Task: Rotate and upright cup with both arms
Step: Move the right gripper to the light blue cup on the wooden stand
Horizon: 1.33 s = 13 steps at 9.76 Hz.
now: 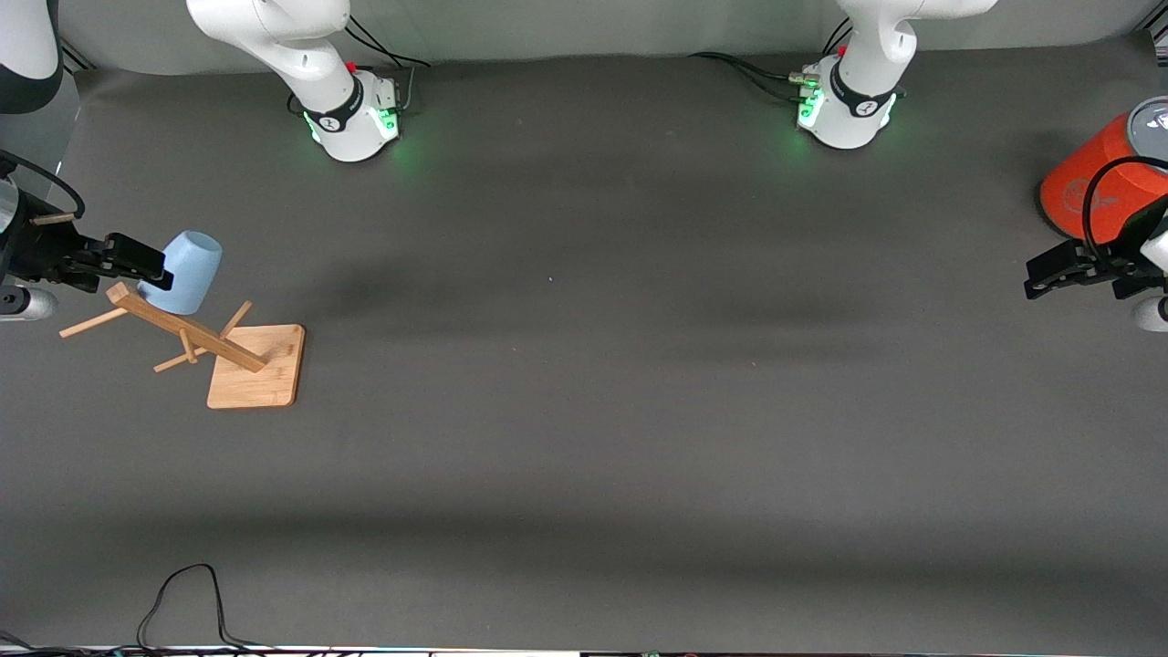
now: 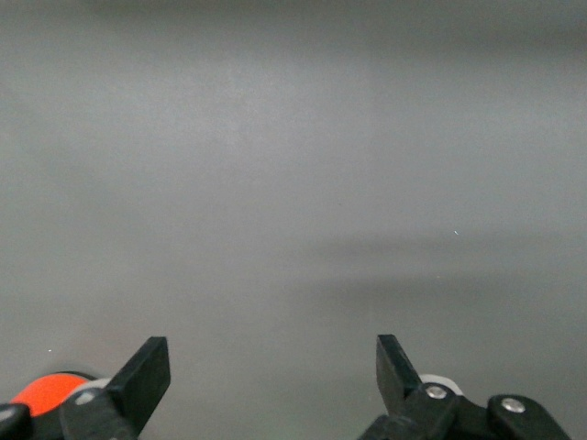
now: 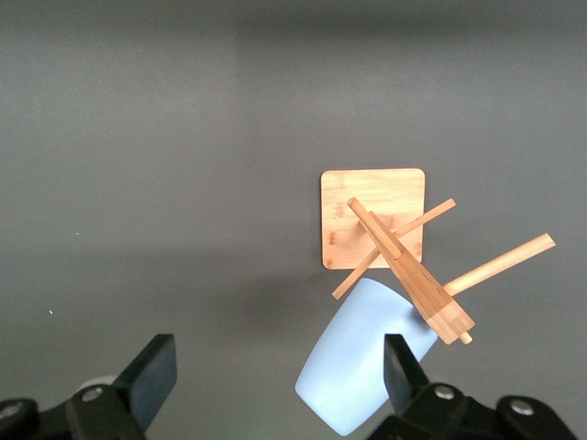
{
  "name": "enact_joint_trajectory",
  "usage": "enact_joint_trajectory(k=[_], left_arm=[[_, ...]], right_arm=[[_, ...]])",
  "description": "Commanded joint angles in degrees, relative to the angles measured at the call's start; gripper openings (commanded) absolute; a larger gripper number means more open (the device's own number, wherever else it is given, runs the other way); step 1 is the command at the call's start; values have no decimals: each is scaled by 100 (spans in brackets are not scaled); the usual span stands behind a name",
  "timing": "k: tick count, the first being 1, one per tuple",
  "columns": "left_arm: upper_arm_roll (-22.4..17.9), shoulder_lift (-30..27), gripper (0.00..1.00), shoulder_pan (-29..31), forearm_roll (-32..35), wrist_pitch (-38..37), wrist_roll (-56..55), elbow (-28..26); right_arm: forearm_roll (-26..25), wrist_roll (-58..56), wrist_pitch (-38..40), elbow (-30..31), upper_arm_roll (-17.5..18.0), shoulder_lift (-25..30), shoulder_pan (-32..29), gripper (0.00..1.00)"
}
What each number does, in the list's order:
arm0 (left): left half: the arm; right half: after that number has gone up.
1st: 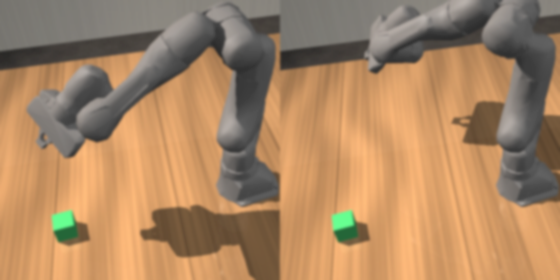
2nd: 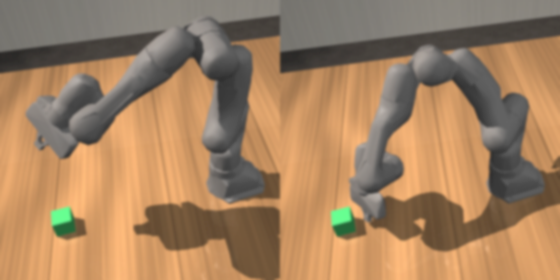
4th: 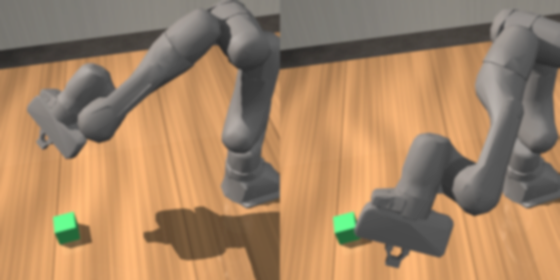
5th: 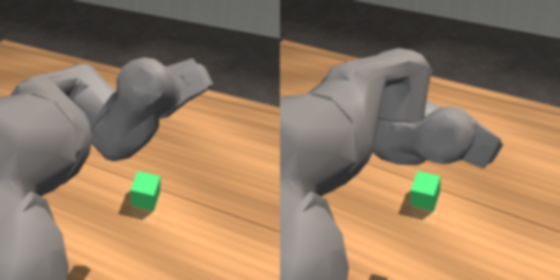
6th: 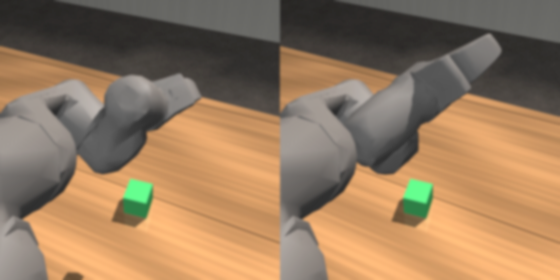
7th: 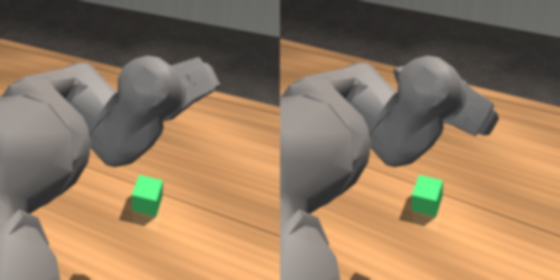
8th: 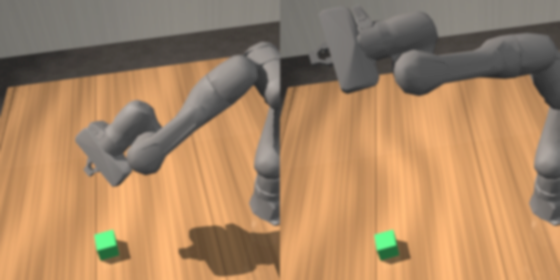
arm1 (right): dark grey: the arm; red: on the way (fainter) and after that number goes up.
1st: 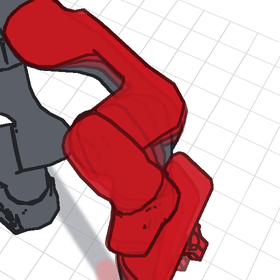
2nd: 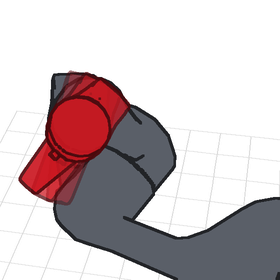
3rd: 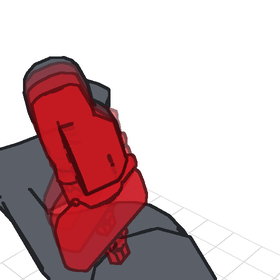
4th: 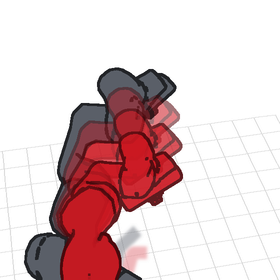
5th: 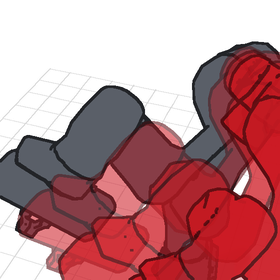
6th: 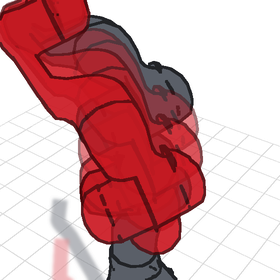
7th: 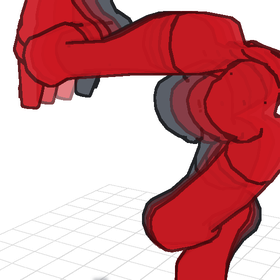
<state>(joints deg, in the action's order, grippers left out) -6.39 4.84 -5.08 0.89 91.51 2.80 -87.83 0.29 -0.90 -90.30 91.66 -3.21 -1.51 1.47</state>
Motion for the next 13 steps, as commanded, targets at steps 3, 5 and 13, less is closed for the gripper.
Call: enact_joint_trajectory(k=[3, 5, 13], left_arm=[[-29, 235, 100, -20, 42, -572, 62, 546], [-20, 272, 100, -63, 25, -581, -69, 661], [85, 1668, 100, -99, -2, -660, 71, 1821]], right_arm=[[-82, -69, -84, 133, 57, 115, -33, 100], [-73, -69, -84, 115, 66, 72, -33, 100], [-47, -130, -5, 869, -681, 615, -42, 100]])
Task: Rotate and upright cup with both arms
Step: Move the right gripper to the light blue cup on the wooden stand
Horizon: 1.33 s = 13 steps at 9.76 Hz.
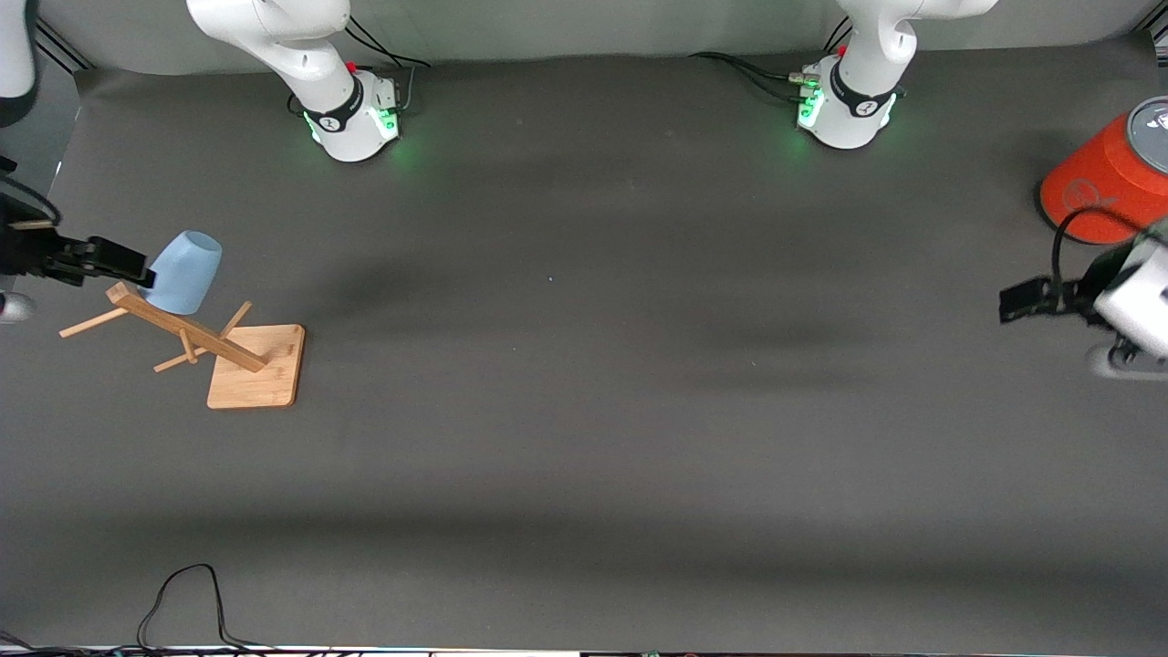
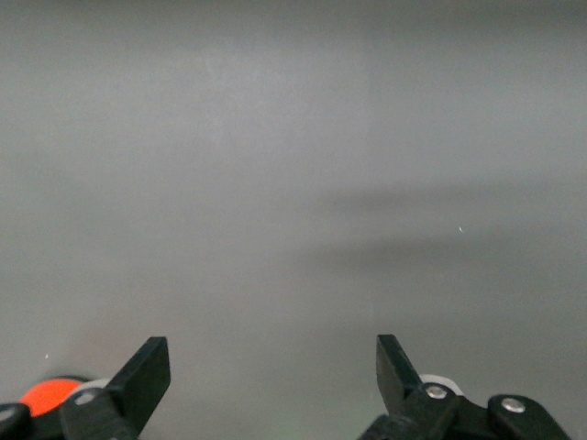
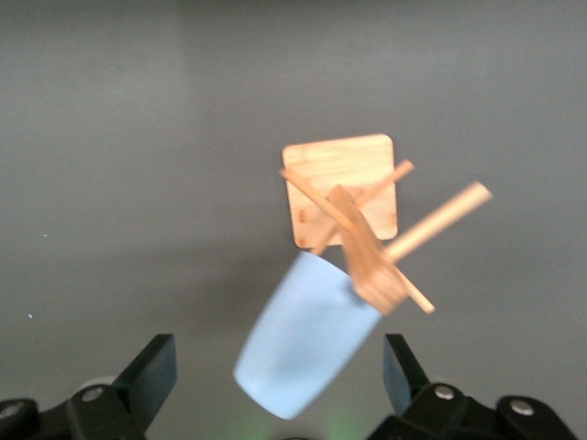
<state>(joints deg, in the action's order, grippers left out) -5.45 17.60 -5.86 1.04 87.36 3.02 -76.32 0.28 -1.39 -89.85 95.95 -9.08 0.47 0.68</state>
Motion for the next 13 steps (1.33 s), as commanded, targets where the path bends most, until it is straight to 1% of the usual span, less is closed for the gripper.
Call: enact_joint_trajectory(k=[1, 3, 5, 6, 8, 11, 13], left_arm=[[-9, 445, 100, 15, -16, -228, 189, 671], [0, 455, 100, -19, -69, -149, 392, 741], [149, 455, 100, -99, -69, -167, 348, 812], [150, 455, 100, -91, -78, -167, 366, 812], [150, 446, 100, -82, -78, -210, 392, 795], [150, 446, 100, -91, -183, -228, 401, 777], [150, 446, 100, -99, -192, -228, 401, 777]], right_arm=[[-10, 58, -33, 511, -129, 480, 37, 100], [7, 1318, -6, 661, -173, 621, 55, 100], [42, 2673, -76, 950, -121, 831, 72, 100], [86, 3044, -242, 1221, -129, 998, 151, 100], [87, 3792, -900, 2038, -121, 1419, 195, 100], [95, 3830, -1454, 2558, -164, 1378, 187, 100], [95, 3822, -1754, 2770, -173, 1211, 178, 100]])
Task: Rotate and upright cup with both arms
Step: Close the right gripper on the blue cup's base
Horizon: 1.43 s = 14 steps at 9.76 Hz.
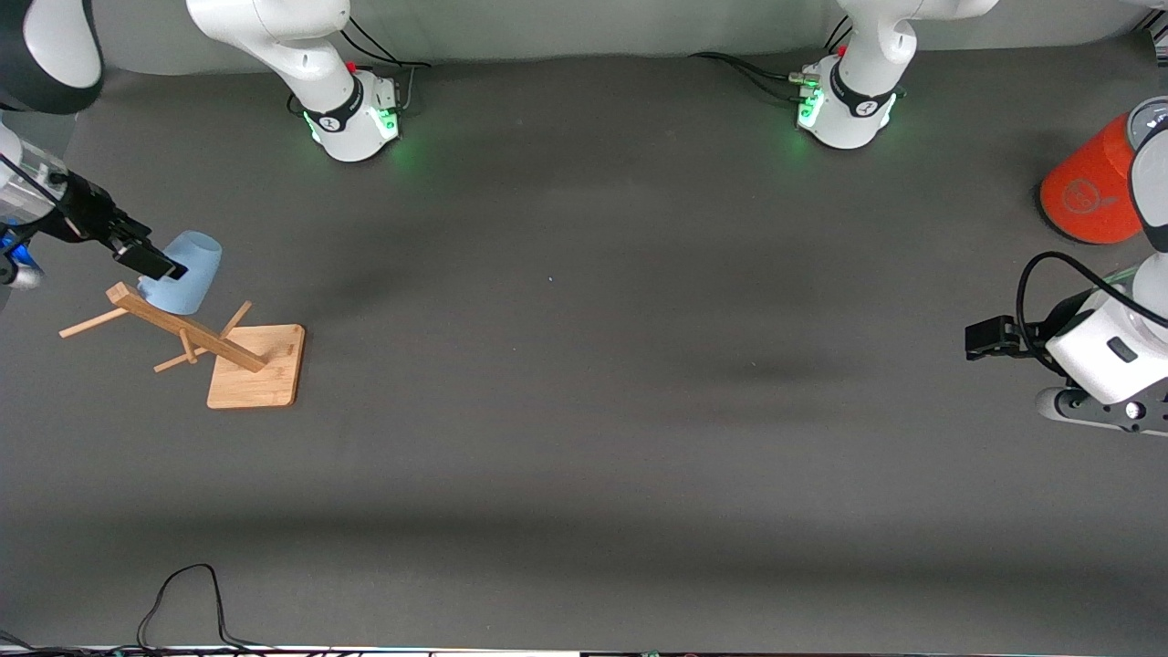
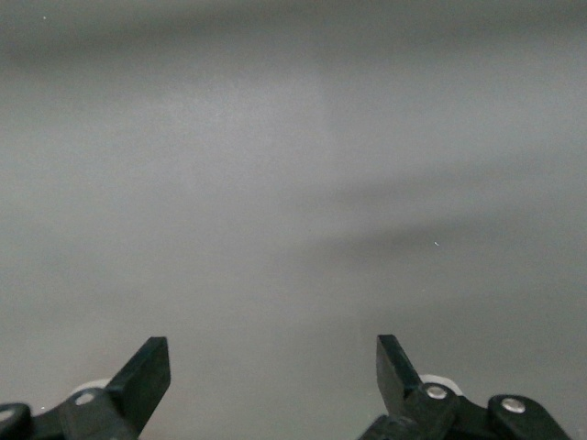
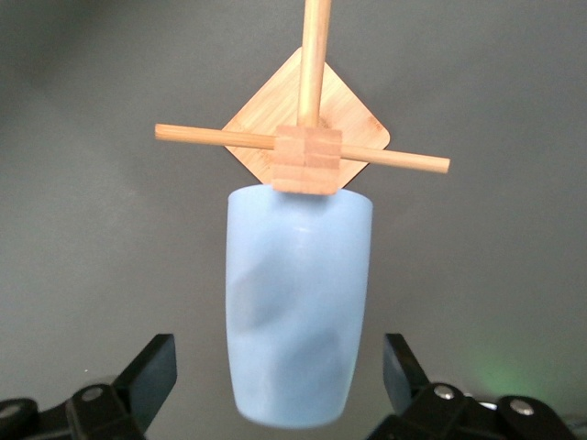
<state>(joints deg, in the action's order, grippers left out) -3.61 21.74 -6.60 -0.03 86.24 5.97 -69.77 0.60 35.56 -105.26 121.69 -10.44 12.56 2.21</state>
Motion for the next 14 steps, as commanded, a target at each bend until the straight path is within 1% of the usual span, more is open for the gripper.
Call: enact_joint_trajectory(k=[1, 4, 5, 6, 8, 9, 11, 12, 14], left_arm=[[-35, 32, 100, -25, -85, -116, 106, 130], [-26, 32, 100, 1, -85, -116, 115, 122], [-26, 32, 100, 10, -85, -116, 115, 122], [-26, 32, 100, 36, -85, -116, 115, 130], [-35, 41, 100, 62, -94, -90, 115, 122], [-35, 41, 100, 63, -94, -46, 115, 130], [-44, 41, 100, 63, -94, -45, 106, 122], [-44, 41, 100, 63, -94, -37, 106, 122], [-53, 49, 100, 89, -94, -19, 97, 139]], right_arm=[[63, 100, -327, 250, -46, -121, 7, 100], [63, 56, -496, 250, -46, -438, 7, 100], [54, 56, -496, 250, -46, -447, 7, 100], [54, 65, -487, 241, -46, -430, 7, 84], [54, 47, -478, 232, -46, -421, 7, 58], [54, 47, -478, 232, -46, -421, 7, 56], [54, 56, -399, 189, -46, -351, 7, 56], [54, 82, -234, 145, -46, -264, 16, 56], [54, 283, 345, -48, 24, 8, 42, 55]])
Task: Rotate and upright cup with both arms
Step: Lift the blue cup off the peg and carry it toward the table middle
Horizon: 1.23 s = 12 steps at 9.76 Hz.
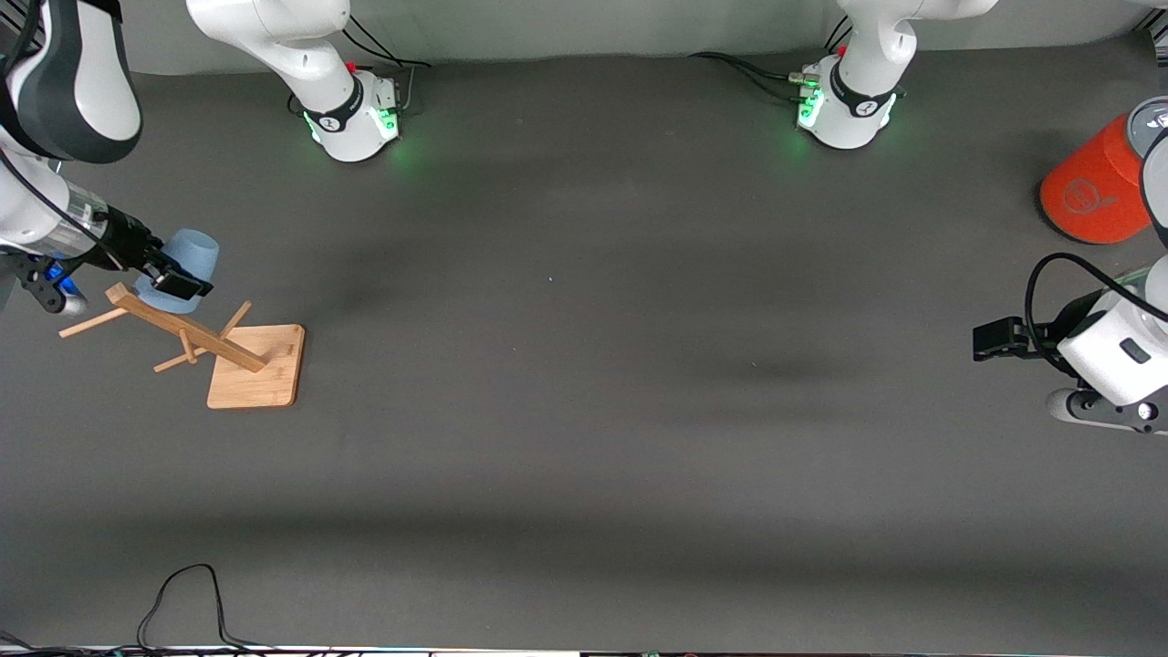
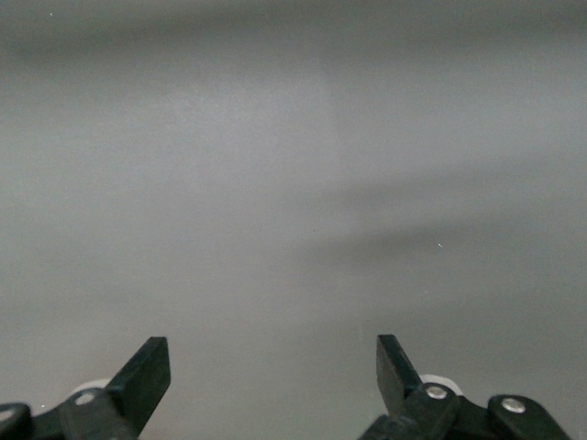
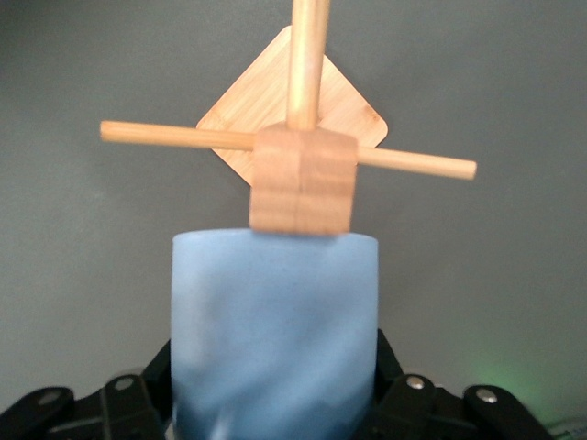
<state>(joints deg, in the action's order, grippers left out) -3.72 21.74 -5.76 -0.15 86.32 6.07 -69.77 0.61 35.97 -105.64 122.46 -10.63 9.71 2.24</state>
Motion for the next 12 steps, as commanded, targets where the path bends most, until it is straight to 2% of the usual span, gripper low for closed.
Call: enact_joint_trajectory(k=[1, 4, 7, 10, 12], left_arm=[[-33, 49, 100, 4, -90, -18, 87, 139], [-41, 58, 100, 30, -82, -45, 122, 113], [-33, 67, 100, 198, -170, -45, 140, 104], [-33, 58, 100, 145, -170, -36, 131, 121], [20, 58, 100, 40, -170, -18, 61, 156]], right_arm=[[62, 496, 682, -161, 69, 477, 144, 55], [158, 1751, 1307, -353, 61, 874, 1029, 55], [519, 3883, 1354, -836, 69, 630, 2390, 55], [923, 5749, 880, -1731, 69, -580, 3517, 55], [924, 6954, 790, -2844, 61, -1738, 4150, 54]])
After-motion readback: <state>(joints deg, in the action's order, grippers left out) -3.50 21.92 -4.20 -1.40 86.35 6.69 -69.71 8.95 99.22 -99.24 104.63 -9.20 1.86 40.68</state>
